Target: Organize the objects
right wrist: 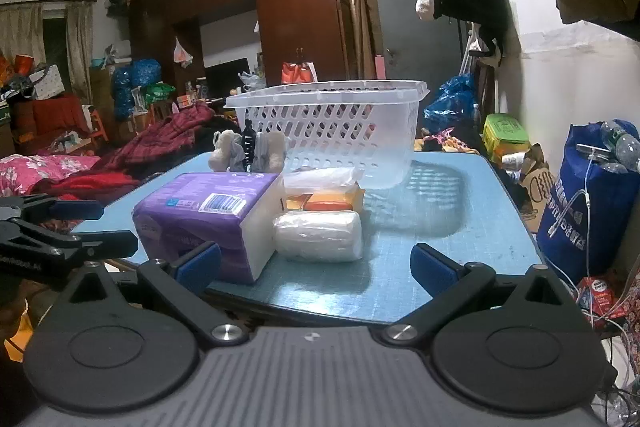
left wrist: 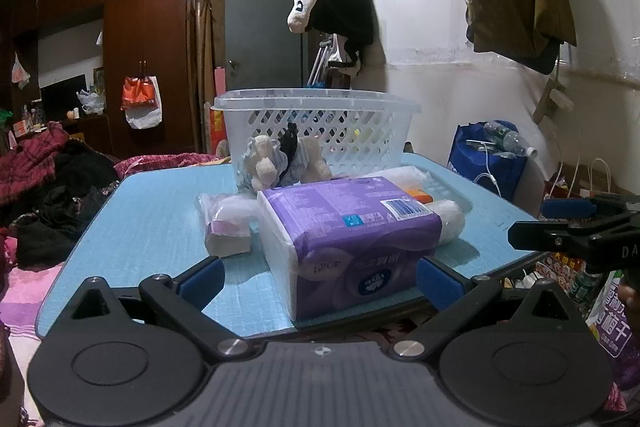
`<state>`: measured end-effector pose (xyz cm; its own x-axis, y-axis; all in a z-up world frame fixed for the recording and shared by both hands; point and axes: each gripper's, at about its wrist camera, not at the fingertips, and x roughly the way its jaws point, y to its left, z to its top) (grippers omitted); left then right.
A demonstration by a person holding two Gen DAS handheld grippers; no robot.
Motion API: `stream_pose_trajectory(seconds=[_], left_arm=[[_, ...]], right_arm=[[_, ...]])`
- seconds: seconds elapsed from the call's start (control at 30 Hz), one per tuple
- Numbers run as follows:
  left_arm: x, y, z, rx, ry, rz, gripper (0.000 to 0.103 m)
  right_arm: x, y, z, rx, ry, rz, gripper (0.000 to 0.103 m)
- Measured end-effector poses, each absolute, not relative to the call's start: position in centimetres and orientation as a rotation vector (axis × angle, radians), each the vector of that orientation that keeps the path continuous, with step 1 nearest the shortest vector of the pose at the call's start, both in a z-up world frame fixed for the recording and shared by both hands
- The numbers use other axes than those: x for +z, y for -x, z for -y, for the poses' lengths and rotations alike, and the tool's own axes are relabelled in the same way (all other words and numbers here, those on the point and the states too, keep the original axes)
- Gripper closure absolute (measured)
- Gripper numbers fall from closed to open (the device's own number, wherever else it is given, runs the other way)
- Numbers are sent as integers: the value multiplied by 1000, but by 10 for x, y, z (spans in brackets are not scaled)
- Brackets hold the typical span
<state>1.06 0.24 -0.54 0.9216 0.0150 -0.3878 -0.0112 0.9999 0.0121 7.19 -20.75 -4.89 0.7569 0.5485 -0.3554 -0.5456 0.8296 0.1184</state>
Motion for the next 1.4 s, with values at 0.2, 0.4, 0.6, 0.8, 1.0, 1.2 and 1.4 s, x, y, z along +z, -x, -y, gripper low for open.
stream_pose_trajectory(seconds=[0.2, 0.4, 0.6, 0.8, 1.0, 1.2, 1.4], left_arm=[[-5, -11, -3, 15, -11, -400, 0], [-6, -12, -3, 16, -12, -400, 0], [-7, -13, -4, 17, -11, -403, 0], [-8, -13, -4, 17, -13, -403, 0], [-8, -13, -4, 16, -14, -402, 0], [-7, -13, -4, 16, -13, -403, 0], [-8, -13, -4, 15, -14, -404, 0]], right_arm=[[-49, -72, 208, 598, -7, -391, 0], [-50, -72, 208, 598, -7, -391, 0], [-50, -73, 208, 598, -7, -391, 0], [-50, -73, 208, 598, -5, -391, 0], [-50, -73, 208, 599, -7, -392, 0], [-51, -73, 207, 599, -5, -392, 0], [-51, -73, 207, 599, -6, -393, 0]])
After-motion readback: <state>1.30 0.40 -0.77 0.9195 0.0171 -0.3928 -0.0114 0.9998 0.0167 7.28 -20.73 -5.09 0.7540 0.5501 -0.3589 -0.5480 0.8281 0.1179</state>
